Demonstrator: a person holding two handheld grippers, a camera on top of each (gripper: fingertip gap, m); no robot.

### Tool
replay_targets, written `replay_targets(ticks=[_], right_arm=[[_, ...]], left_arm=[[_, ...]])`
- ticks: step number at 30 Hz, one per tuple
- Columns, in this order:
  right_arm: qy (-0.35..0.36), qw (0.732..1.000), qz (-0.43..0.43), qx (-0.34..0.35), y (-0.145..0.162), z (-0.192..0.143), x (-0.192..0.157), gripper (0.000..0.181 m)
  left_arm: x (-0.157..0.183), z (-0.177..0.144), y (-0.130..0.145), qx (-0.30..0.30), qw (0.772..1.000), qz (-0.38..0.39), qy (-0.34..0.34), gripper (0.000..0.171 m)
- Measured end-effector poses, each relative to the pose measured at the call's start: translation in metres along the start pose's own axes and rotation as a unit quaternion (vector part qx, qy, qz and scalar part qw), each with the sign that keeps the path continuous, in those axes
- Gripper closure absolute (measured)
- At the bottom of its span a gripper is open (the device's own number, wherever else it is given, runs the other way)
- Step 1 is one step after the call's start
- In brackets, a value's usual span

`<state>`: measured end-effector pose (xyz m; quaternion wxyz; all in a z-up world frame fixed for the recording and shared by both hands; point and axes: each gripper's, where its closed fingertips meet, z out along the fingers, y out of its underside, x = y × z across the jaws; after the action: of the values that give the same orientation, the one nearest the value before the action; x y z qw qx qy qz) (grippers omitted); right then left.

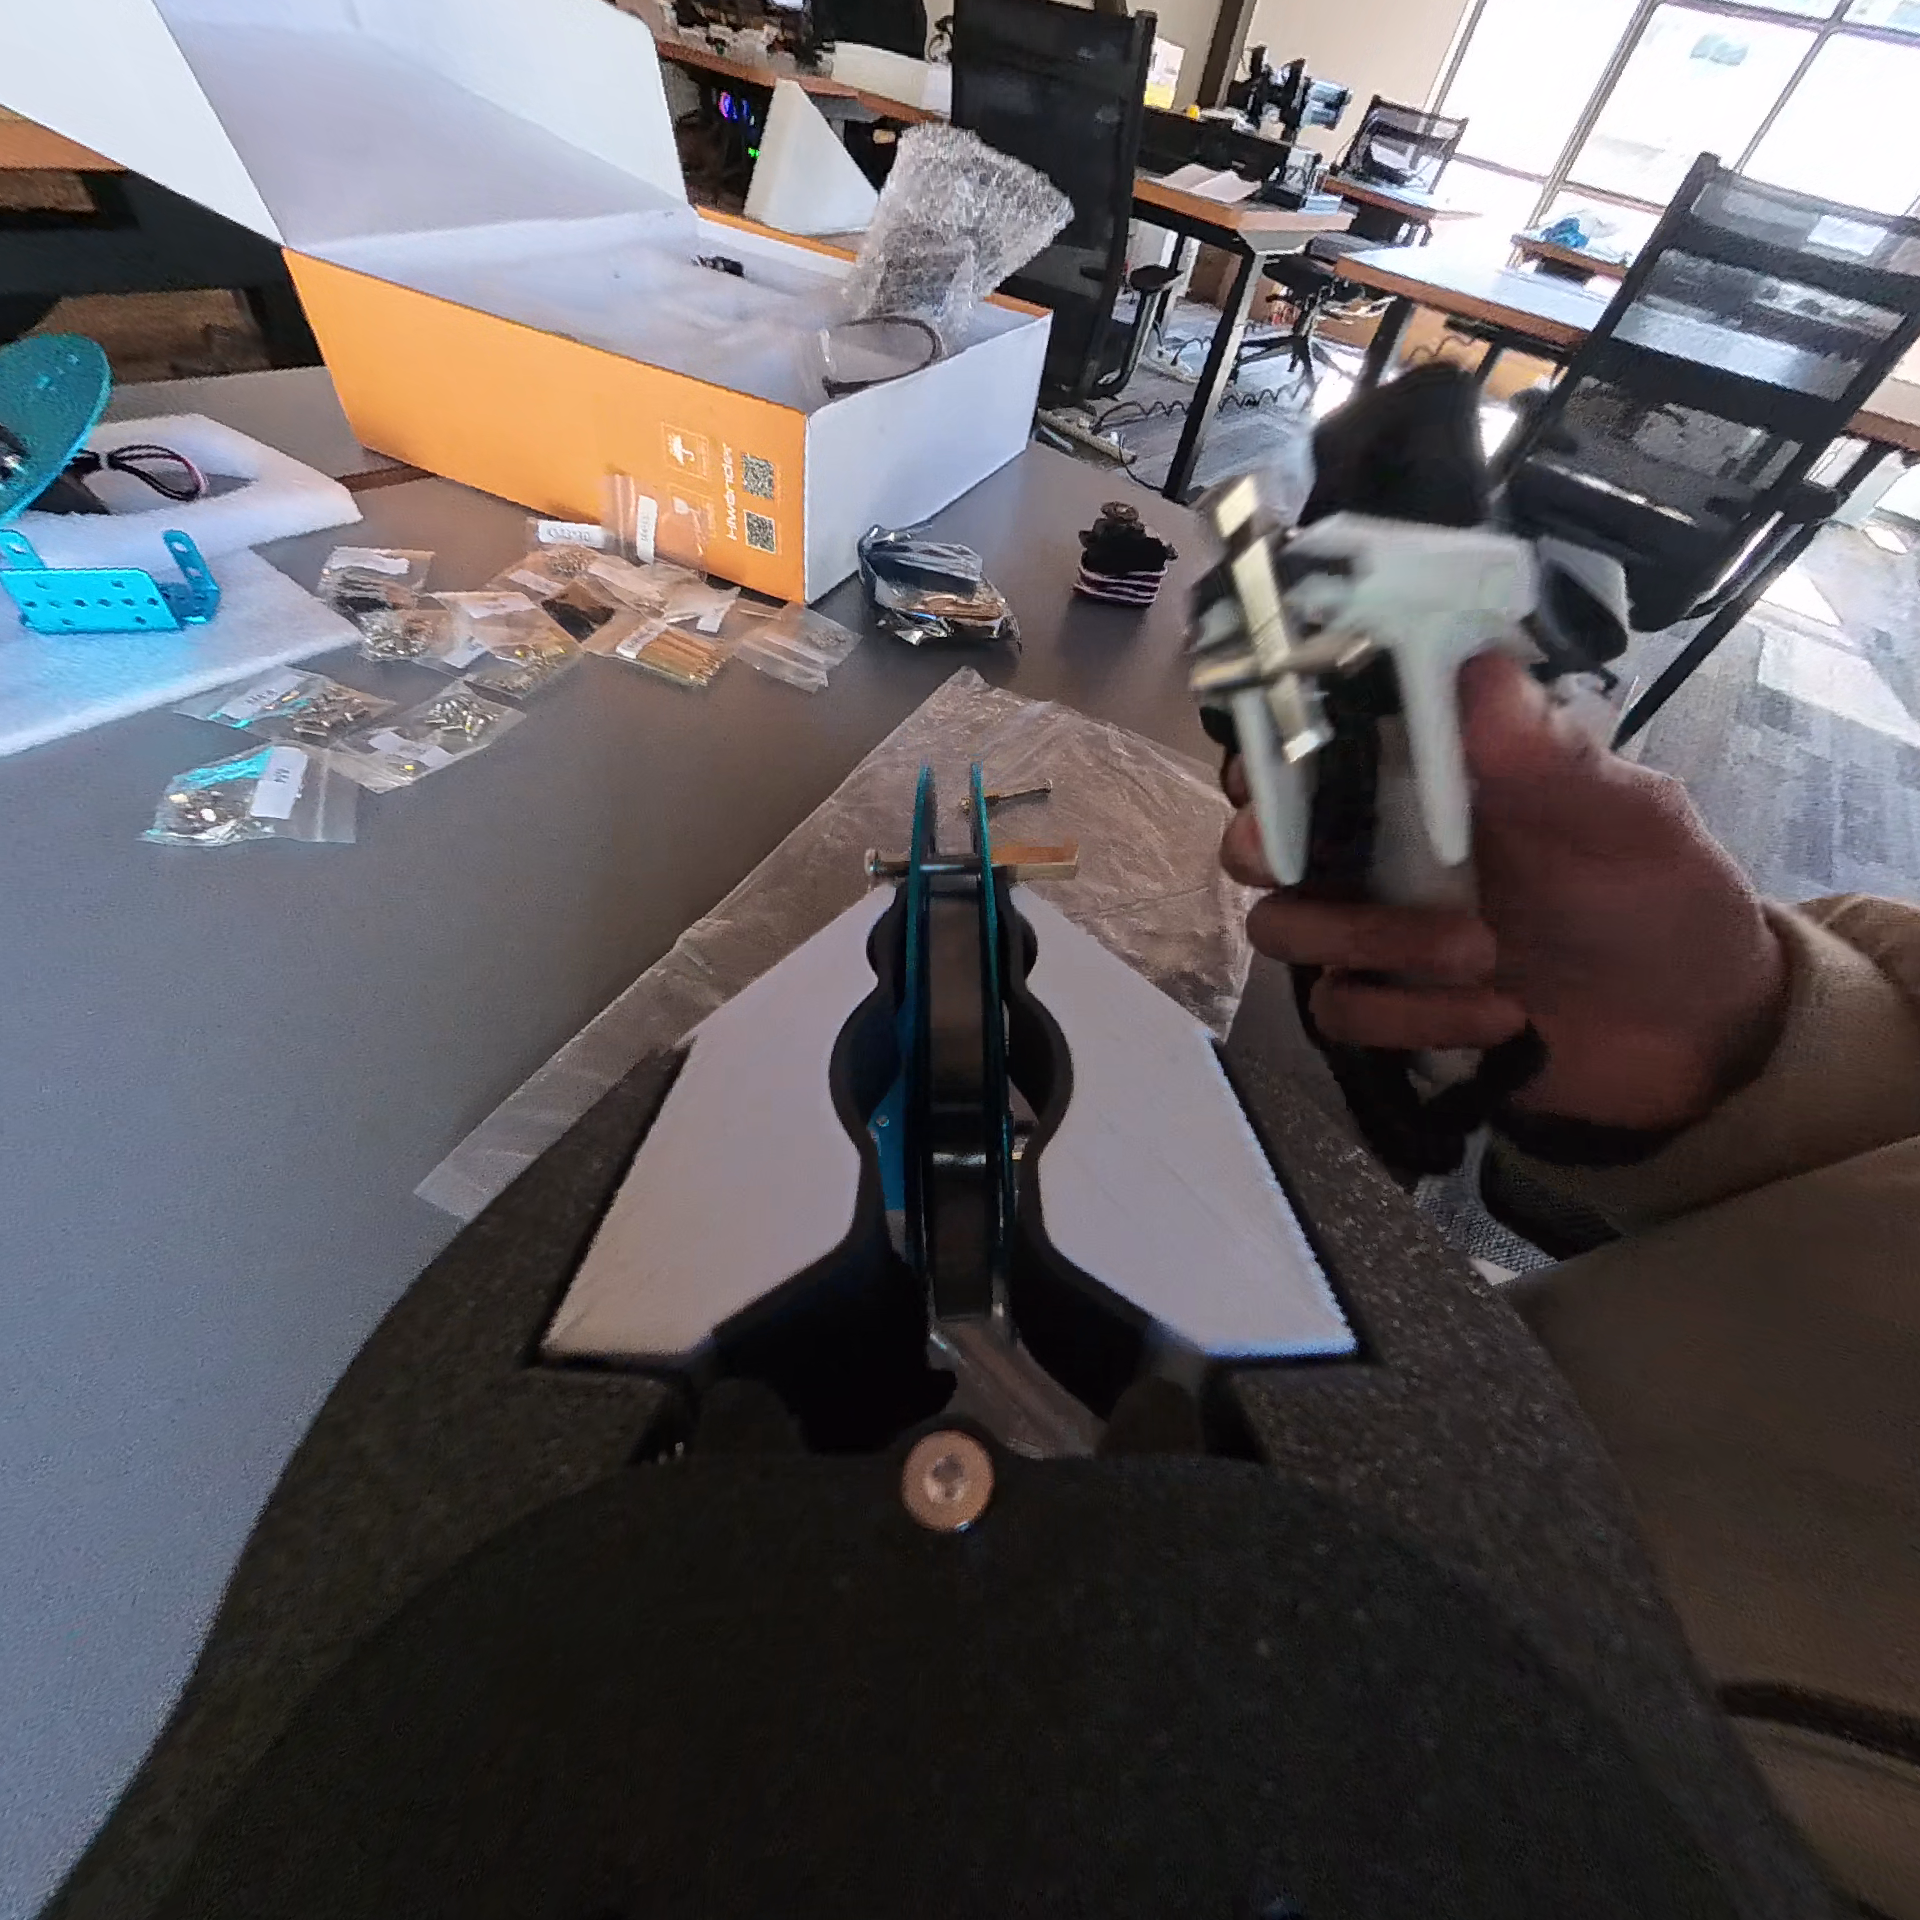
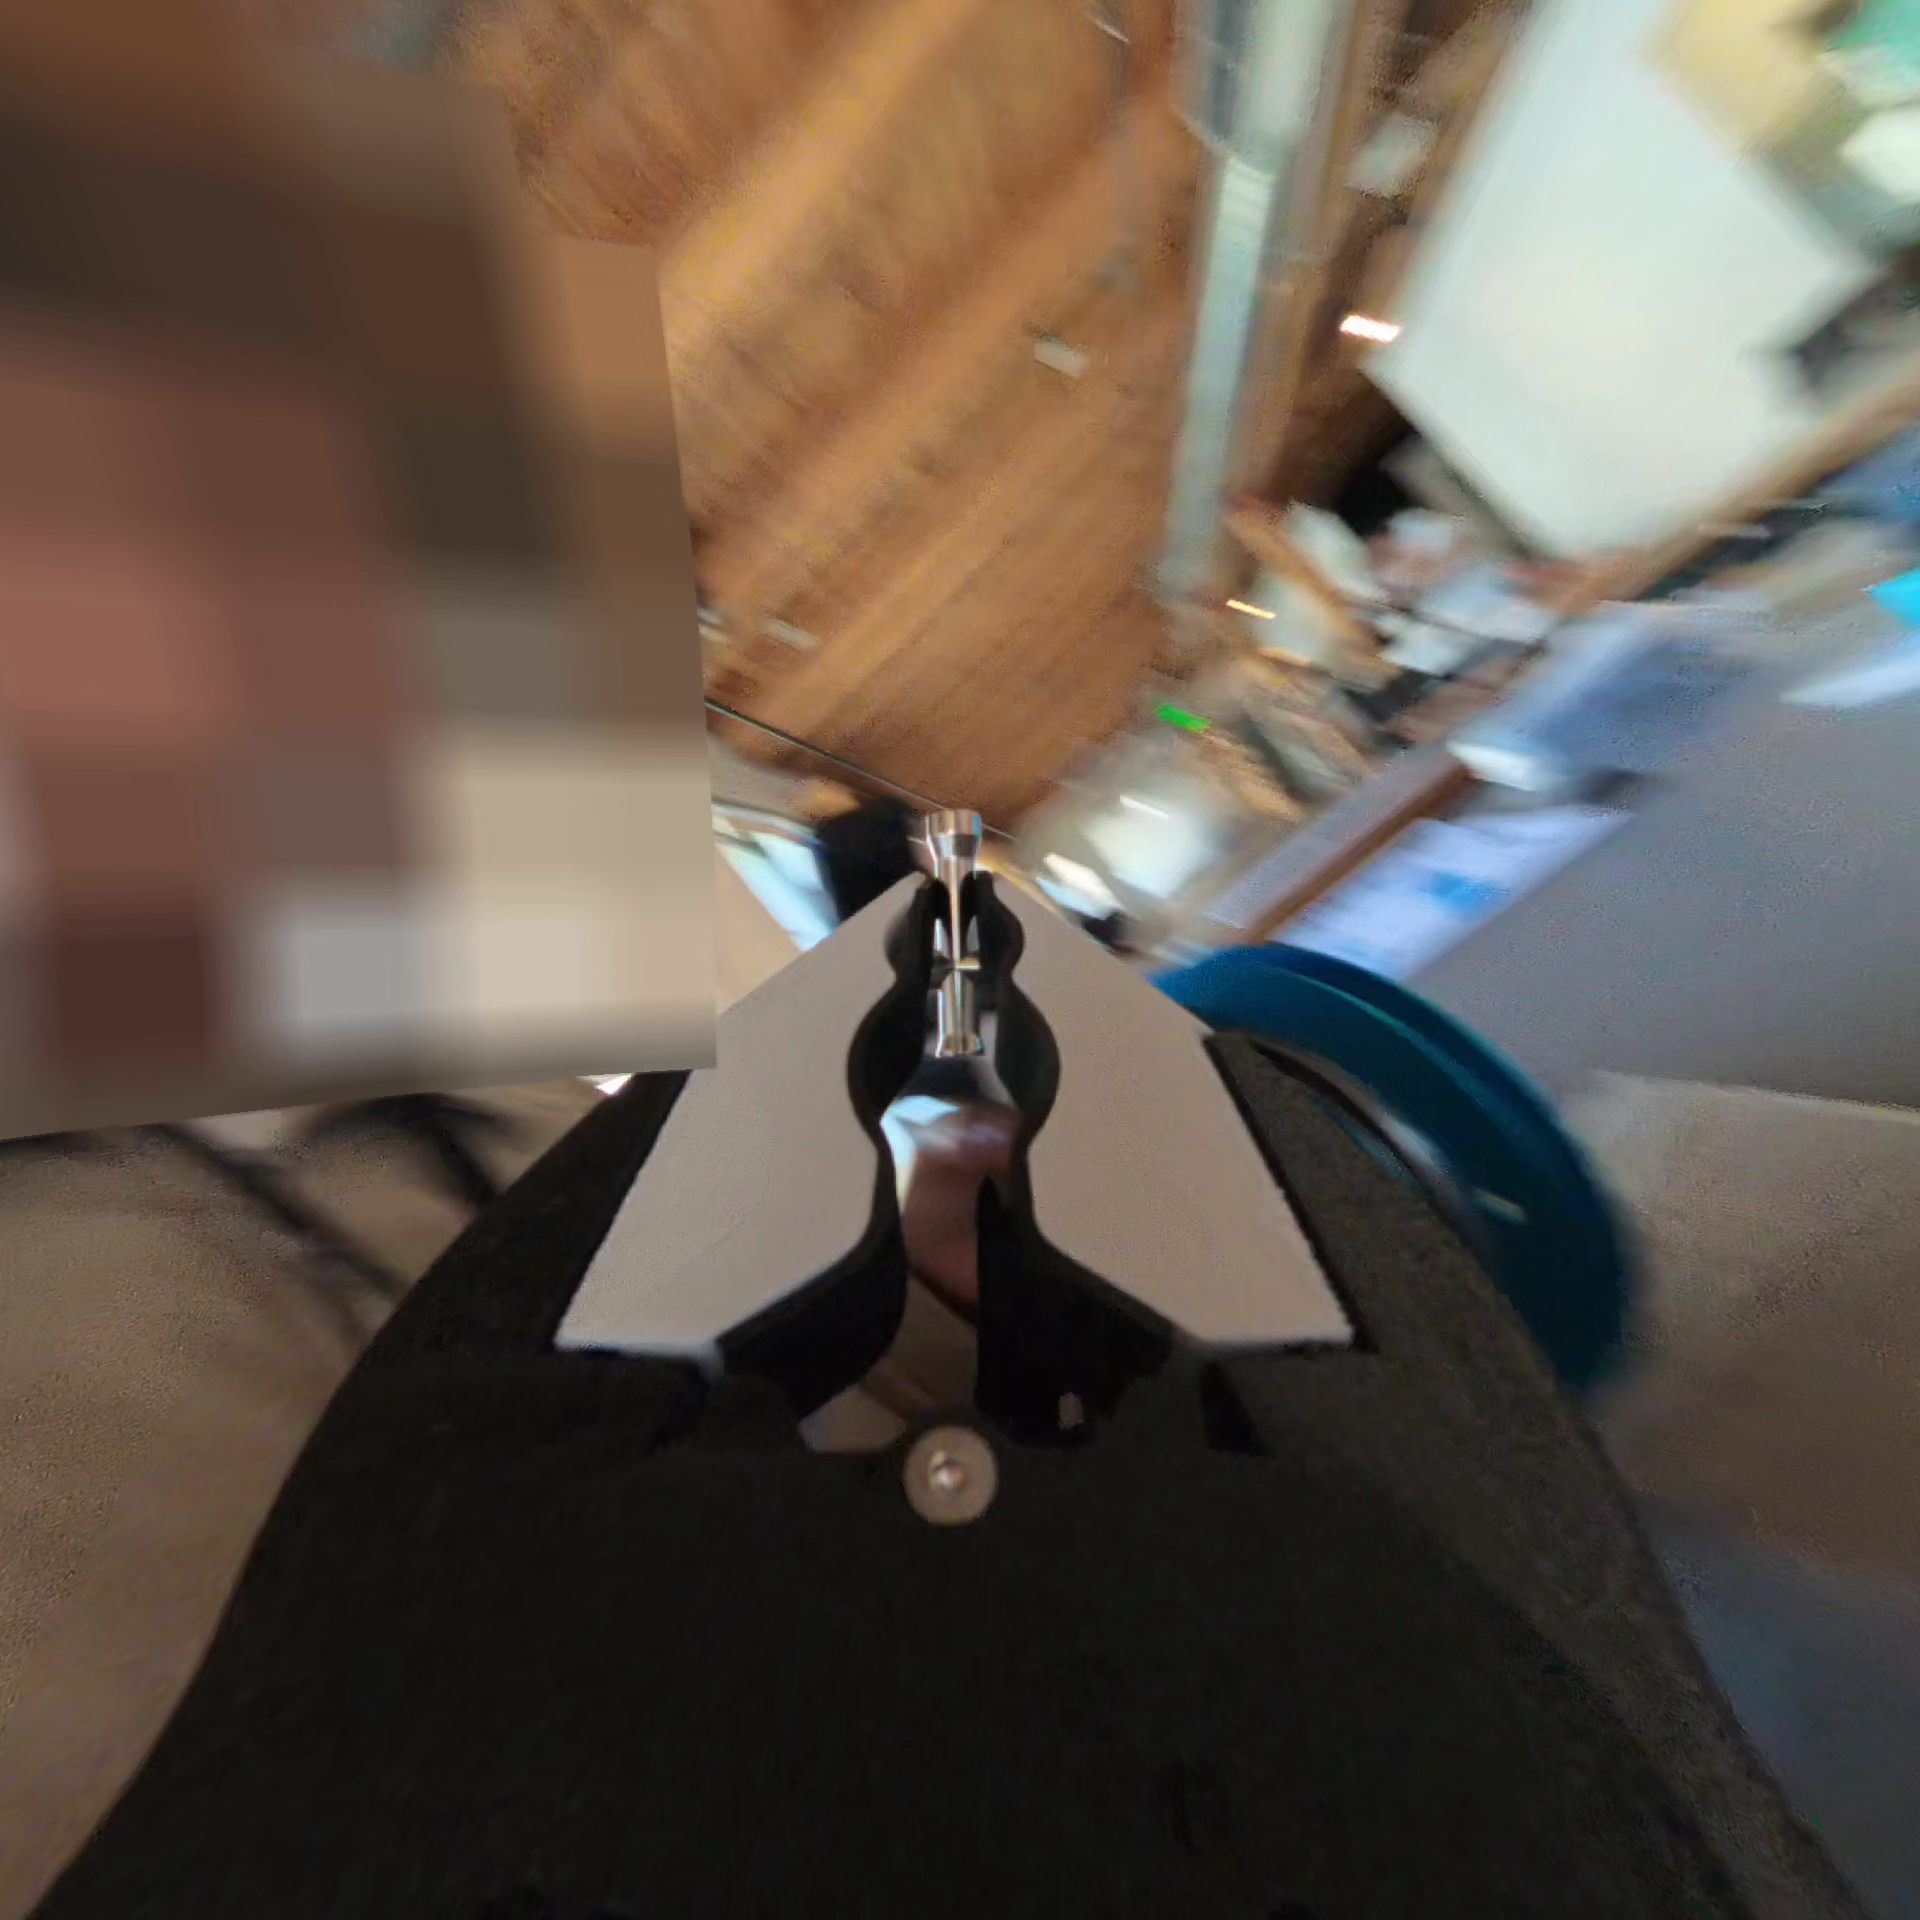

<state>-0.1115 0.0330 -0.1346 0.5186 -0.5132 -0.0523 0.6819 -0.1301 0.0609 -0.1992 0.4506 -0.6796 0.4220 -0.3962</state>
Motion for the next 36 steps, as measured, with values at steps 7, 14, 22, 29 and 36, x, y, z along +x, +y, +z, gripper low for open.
replay_targets(ticks=[7, 14, 22, 29, 36], right_arm=[[0.346, 0.867, -0.162, -0.321, 0.046, -0.082, 0.086, 0.175], [0.394, 0.714, -0.167, -0.554, 0.071, -0.131, 0.097, 0.175], [0.374, 0.569, -0.211, -0.701, 0.069, -0.136, 0.1, 0.161], [0.38, 0.552, -0.207, -0.713, 0.074, -0.128, 0.103, 0.166], [0.329, 0.758, -0.271, -0.493, 0.029, -0.043, 0.083, 0.173]], left_arm=[[-0.018, -0.003, 0.004, -0.018, 0.997, 0.046, -0.062, 0.159], [-0.019, -0.001, 0.004, -0.025, 0.994, 0.081, -0.066, 0.158], [-0.019, -0.001, 0.005, -0.031, 0.993, 0.093, -0.061, 0.159], [-0.021, -0.002, 0.004, -0.028, 0.994, 0.088, -0.059, 0.159], [-0.027, -0.001, 0.003, -0.025, 0.997, 0.057, -0.049, 0.158]])
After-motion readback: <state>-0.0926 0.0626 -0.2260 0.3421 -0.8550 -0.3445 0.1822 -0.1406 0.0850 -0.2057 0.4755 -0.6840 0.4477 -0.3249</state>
